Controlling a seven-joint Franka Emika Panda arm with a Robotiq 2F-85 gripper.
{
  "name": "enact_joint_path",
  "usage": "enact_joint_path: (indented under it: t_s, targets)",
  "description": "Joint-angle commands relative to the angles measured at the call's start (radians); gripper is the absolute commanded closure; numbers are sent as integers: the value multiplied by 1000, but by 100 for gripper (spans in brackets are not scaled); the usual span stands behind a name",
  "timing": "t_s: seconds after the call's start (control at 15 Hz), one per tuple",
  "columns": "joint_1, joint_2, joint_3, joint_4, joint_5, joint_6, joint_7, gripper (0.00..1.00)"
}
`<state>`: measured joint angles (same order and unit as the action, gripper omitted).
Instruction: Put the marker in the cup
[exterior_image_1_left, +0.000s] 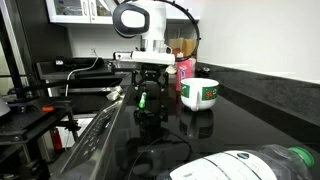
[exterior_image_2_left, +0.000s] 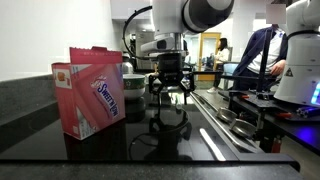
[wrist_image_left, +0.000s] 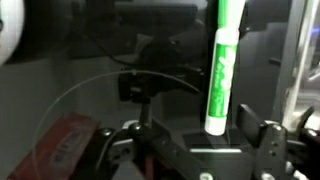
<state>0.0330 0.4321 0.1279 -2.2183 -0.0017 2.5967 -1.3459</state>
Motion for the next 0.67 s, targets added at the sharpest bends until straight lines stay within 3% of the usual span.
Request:
enact_joint_path:
  t_s: [0.0, 0.53, 0.6]
  targets:
    - [-50, -11, 33, -17, -14, 37, 20, 35]
    - [-72, -21, 46, -33, -45, 78, 20, 97]
    - [-79, -24, 51, -34, -39, 80, 17, 100]
